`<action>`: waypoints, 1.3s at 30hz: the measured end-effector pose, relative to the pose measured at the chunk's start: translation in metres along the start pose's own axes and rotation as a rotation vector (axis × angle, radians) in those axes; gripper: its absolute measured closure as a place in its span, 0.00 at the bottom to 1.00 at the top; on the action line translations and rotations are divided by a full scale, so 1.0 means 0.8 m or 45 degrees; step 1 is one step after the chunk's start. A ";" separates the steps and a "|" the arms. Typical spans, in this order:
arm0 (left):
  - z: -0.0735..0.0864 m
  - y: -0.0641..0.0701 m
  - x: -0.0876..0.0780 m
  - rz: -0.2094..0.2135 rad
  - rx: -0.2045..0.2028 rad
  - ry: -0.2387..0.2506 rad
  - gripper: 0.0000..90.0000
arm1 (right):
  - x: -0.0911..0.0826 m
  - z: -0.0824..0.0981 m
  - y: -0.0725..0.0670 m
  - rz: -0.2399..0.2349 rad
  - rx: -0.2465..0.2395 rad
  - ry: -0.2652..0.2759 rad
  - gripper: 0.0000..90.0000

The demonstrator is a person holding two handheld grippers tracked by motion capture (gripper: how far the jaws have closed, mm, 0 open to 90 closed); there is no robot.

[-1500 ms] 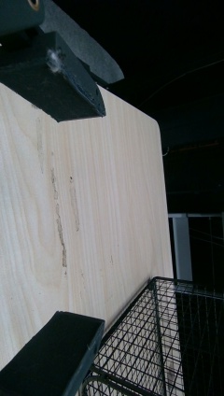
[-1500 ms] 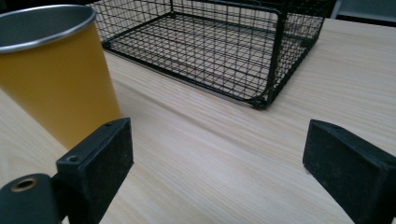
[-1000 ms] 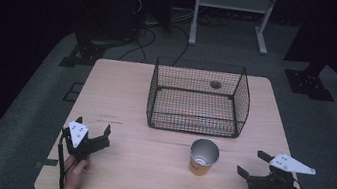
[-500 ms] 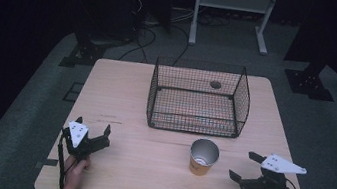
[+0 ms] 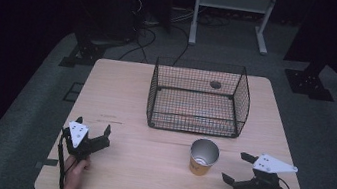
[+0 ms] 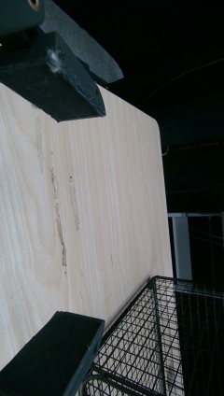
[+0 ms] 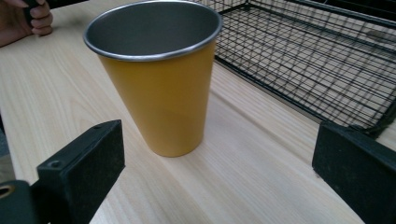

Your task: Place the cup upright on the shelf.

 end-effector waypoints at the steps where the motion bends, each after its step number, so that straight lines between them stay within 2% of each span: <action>1: 0.000 0.000 0.000 0.000 0.002 -0.002 0.01 | 0.001 -0.001 -0.001 -0.005 -0.006 0.000 0.02; 20: 0.000 -0.001 0.000 0.001 -0.001 -0.001 0.01 | 0.022 -0.022 -0.023 -0.081 -0.054 -0.021 0.00; 39: 0.000 -0.001 -0.001 0.004 -0.005 0.000 0.01 | 0.055 -0.042 -0.036 -0.097 -0.079 -0.041 0.00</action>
Point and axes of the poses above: each handheld gripper's, and its own axes: x roughly forward along the jaws, z roughly out of its underside, y roughly to its right, the point moved 2 cm from there along x, roughly forward along the jaws, and after that the axes turned 10 degrees about -y, right-handed, at the moved point
